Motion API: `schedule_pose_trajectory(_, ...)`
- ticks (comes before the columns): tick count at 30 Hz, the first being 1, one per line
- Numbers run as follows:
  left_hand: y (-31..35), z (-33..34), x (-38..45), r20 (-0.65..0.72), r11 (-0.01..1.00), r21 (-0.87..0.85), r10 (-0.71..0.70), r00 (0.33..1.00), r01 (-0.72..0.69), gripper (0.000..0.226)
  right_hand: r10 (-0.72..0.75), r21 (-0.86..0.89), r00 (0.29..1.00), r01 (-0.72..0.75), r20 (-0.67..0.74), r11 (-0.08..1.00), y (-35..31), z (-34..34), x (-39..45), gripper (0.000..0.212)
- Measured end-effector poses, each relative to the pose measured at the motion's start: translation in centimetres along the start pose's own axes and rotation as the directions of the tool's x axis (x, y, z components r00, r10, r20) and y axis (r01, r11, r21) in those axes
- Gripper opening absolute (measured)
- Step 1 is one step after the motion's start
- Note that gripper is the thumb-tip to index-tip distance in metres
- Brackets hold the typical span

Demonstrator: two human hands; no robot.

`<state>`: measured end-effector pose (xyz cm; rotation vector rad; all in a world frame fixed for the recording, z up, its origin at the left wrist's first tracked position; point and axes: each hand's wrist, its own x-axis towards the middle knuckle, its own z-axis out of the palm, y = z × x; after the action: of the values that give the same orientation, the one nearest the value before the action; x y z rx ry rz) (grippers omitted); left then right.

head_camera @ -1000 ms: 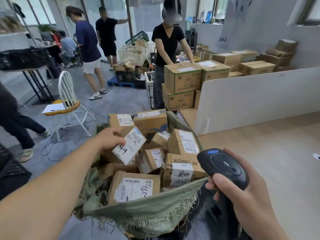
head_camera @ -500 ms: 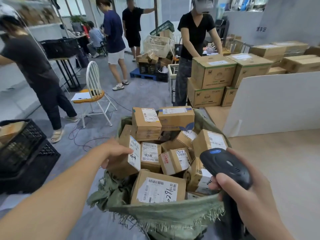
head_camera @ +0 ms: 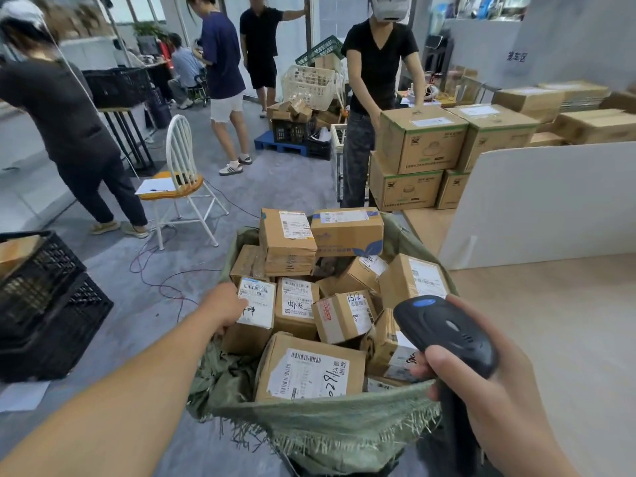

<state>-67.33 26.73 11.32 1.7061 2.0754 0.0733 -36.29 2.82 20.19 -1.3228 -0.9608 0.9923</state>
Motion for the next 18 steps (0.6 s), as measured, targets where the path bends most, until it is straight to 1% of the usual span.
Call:
schedule_pose_trajectory(1, 0.0, 0.1, 0.4, -0.046, 0.997, 0.068, 0.031, 0.998, -0.027, 0.025, 0.001, 0.011, 1.000, -0.001, -0.018, 1.000, 0.0, -0.1, -0.1, 0.111)
schedule_pose_trajectory(3, 0.8, -0.1, 0.5, -0.176, 0.990, 0.119, 0.099, 0.979, -0.079, 0.030, 0.004, 0.021, 0.998, -0.003, -0.058, 1.000, 0.0, -0.3, -0.4, 0.116)
schedule_pose_trajectory(6, 4.1, -0.6, -0.6, -0.316, 0.971, 0.137, 0.231, 0.920, -0.196, 0.027, -0.018, 0.025, 0.997, 0.020, -0.078, 0.999, 0.1, -1.2, -1.2, 0.111)
schedule_pose_trajectory(8, 7.2, -0.6, -2.0, -0.376, 0.940, 0.145, 0.341, 0.862, -0.308, 0.025, -0.029, -0.011, 0.994, 0.028, -0.109, 1.000, 0.0, -2.2, -2.2, 0.098)
schedule_pose_trajectory(10, 10.8, 0.0, -4.0, -0.382, 0.893, 0.135, 0.447, 0.809, -0.429, 0.026, -0.054, -0.044, 0.986, 0.048, -0.159, 0.998, -0.2, -3.6, -3.4, 0.072)
schedule_pose_trajectory(11, 12.6, 0.5, -5.2, -0.370, 0.865, 0.132, 0.496, 0.785, -0.484, 0.026, -0.066, -0.059, 0.980, 0.056, -0.188, 0.997, -0.1, -4.6, -4.1, 0.065)
schedule_pose_trajectory(15, 19.5, 3.7, -10.5, -0.293, 0.732, 0.157, 0.675, 0.677, -0.663, 0.032, -0.071, -0.050, 0.951, 0.058, -0.301, 0.997, -0.3, -9.2, -8.1, 0.066)
schedule_pose_trajectory(18, 24.1, 6.8, -15.6, -0.220, 0.637, 0.201, 0.769, 0.600, -0.744, 0.029, -0.090, -0.028, 0.911, 0.086, -0.401, 0.996, -1.3, -12.8, -12.6, 0.080)
